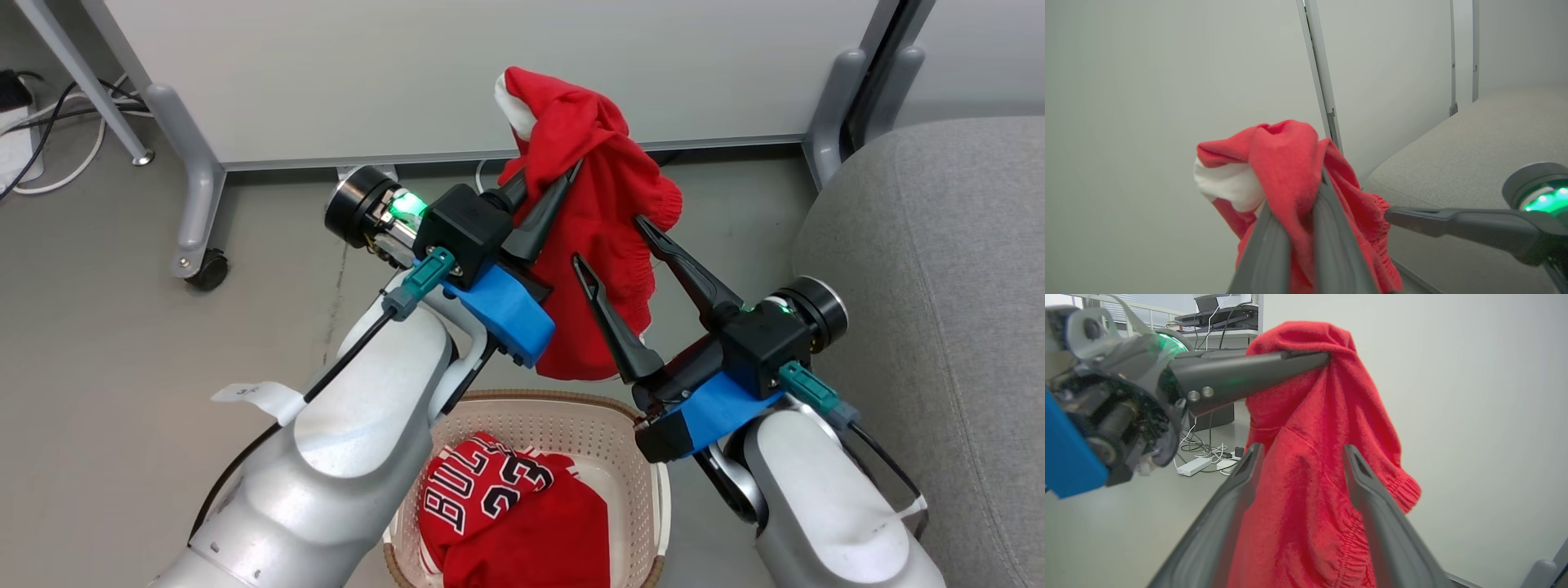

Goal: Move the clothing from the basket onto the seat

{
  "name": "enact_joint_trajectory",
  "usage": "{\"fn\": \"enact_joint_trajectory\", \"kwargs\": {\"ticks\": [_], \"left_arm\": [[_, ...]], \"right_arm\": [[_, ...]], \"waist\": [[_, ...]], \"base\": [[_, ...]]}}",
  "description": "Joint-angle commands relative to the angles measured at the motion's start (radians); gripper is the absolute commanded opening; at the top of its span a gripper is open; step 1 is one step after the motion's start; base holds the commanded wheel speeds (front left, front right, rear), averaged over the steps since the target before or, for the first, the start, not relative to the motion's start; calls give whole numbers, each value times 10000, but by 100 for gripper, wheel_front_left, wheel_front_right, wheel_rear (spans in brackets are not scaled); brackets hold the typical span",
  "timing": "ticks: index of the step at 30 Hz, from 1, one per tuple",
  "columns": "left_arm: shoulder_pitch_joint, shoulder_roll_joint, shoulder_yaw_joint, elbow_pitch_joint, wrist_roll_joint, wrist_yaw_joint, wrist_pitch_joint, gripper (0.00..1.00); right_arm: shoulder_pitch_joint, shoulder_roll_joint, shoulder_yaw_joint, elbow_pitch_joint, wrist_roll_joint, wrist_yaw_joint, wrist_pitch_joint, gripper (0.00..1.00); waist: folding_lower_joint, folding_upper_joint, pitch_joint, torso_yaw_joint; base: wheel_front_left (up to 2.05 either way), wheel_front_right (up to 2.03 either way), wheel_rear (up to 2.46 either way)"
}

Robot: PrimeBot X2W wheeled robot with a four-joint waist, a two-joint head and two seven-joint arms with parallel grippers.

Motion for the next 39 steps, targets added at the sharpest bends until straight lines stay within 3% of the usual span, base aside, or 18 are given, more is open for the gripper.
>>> {"fn": "enact_joint_trajectory", "kwargs": {"ticks": [1,15,16,17,18,39], "left_arm": [[-161,-44,-64,-64,-4,37,-25,0],[-608,-269,-841,-332,-280,159,-114,0],[-643,-270,-896,-348,-319,175,-132,0],[-664,-273,-959,-362,-348,193,-149,0],[-677,-277,-1010,-364,-396,194,-165,0],[-867,-285,-1376,-170,-829,493,-322,0]], "right_arm": [[-246,38,24,129,-71,5,-37,100],[-1686,140,208,2285,426,5,-35,100],[-1730,141,169,2389,470,5,-37,65],[-1785,141,136,2474,510,5,-37,9],[-1838,145,136,2545,552,5,-37,0],[-1934,146,367,2450,741,5,-37,0]], "waist": [[-1,0,94,101],[-1,0,536,605],[-1,0,538,631],[-1,0,533,655],[-1,0,522,677],[-1,0,437,669]], "base": [[0,0,0],[0,0,0],[0,0,0],[0,0,0],[0,0,0],[0,0,0]]}}
